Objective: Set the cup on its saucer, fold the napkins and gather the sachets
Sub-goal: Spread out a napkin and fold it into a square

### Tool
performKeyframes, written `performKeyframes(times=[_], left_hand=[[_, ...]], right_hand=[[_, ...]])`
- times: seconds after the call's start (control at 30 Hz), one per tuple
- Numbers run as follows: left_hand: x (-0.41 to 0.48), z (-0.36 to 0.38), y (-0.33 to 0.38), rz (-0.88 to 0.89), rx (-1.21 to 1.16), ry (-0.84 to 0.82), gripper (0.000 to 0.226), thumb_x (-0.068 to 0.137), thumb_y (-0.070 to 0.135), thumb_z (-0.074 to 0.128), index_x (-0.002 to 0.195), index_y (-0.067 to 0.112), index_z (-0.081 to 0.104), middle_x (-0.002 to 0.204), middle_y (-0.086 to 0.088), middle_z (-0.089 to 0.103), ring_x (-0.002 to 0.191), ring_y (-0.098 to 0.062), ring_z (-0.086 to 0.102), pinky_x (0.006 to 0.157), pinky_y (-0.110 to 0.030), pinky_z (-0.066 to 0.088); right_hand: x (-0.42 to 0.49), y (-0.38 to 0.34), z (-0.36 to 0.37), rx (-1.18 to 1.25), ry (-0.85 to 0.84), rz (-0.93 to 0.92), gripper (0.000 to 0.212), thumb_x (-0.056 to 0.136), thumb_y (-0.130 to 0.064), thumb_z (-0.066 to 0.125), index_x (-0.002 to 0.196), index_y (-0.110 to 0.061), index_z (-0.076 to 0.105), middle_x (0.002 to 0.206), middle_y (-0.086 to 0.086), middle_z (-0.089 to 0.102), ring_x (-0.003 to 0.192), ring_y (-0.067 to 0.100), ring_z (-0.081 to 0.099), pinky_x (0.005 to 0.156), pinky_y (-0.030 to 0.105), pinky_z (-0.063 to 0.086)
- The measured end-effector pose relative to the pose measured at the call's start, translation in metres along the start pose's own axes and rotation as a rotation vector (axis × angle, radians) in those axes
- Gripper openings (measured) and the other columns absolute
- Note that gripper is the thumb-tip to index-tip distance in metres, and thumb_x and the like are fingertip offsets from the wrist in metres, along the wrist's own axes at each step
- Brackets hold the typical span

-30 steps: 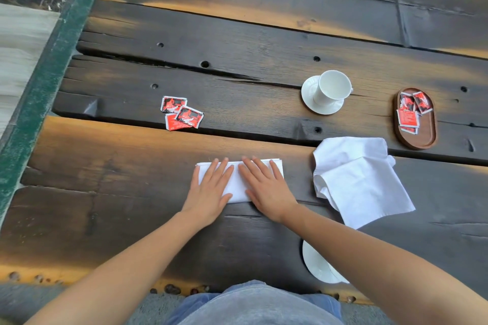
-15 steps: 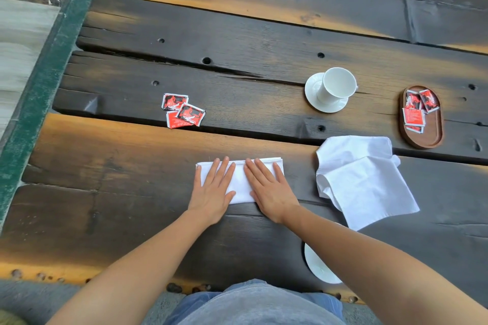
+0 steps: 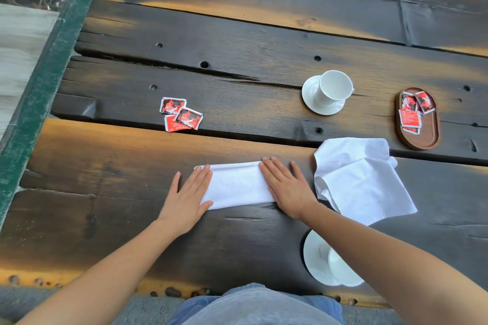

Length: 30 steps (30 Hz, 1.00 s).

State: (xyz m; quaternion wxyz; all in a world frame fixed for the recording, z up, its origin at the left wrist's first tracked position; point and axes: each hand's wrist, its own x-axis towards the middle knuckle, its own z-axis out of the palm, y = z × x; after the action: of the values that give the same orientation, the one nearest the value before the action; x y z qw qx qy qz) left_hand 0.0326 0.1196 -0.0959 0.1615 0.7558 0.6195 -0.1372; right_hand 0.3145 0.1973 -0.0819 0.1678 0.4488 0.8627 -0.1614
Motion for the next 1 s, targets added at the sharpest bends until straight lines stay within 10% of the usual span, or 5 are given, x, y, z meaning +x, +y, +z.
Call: performKeyframes(times=[0.27,0.67,1.0], left_hand=[[0.003,-0.006,0.009,-0.039,0.079,-0.037,0.072,0.098,0.048,0.026,0.15,0.014,-0.01,0.16,-0.003,-0.015,0.149,-0.021,-0.011,0.117,-0.054,-0.005],[-0.019,-0.026,0.045,0.056,-0.084,0.106,0.058,0.093,0.032,0.046,0.146,0.021,0.026,0.157,0.0,0.025,0.141,-0.018,0.031,0.119,-0.041,0.013],[-0.024,-0.02,0.052,0.074,-0.278,0.063,0.052,0.095,0.031,0.044,0.145,0.025,0.029,0.156,0.005,0.027,0.137,-0.015,0.034,0.111,-0.033,0.028]], right_hand=[[-0.001,-0.007,-0.002,0.019,-0.011,0.071,0.068,0.095,-0.013,0.035,0.152,-0.023,0.0,0.163,-0.002,-0.003,0.15,0.018,-0.001,0.116,0.052,0.012],[-0.016,-0.033,-0.007,0.085,0.055,0.266,0.059,0.093,-0.043,0.039,0.143,-0.015,0.027,0.141,0.006,0.036,0.115,0.032,0.044,0.092,0.044,0.036],[-0.041,-0.04,0.004,0.094,0.133,-0.034,0.037,0.082,-0.041,0.055,0.115,-0.023,0.054,0.127,0.0,0.048,0.12,0.024,0.044,0.099,0.041,0.031]])
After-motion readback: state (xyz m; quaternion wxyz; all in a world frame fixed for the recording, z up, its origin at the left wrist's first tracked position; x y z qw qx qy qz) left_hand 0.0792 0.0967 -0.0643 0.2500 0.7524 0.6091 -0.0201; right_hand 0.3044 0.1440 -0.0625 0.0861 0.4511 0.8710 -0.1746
